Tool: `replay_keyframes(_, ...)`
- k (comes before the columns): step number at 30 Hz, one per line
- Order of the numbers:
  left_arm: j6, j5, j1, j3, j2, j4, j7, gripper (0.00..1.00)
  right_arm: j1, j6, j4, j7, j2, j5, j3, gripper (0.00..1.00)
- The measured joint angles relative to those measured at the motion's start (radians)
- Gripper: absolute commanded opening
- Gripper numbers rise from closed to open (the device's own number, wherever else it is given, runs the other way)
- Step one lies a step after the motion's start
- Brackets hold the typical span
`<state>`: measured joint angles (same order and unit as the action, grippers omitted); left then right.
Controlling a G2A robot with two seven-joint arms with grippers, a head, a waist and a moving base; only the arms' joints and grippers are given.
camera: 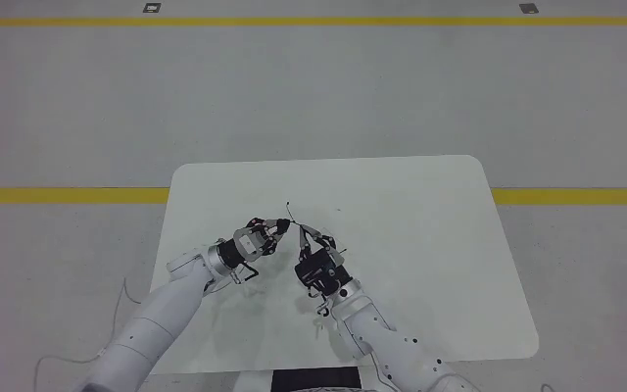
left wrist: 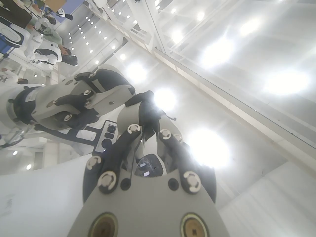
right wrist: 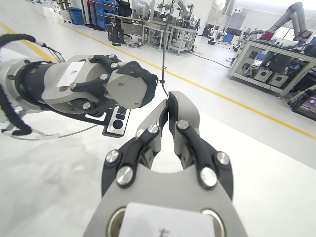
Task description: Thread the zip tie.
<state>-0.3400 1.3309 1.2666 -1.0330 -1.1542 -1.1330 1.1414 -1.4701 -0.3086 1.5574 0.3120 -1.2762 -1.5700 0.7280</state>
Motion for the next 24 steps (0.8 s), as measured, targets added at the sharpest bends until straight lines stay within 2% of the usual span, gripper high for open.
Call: replay_keyframes(24,0.000,0.000,0.000,0.000,0.000,0.000,0.000,0.00,-0.029,0.002,0.020,-0.006,0.017,0.000,0.043,0.00)
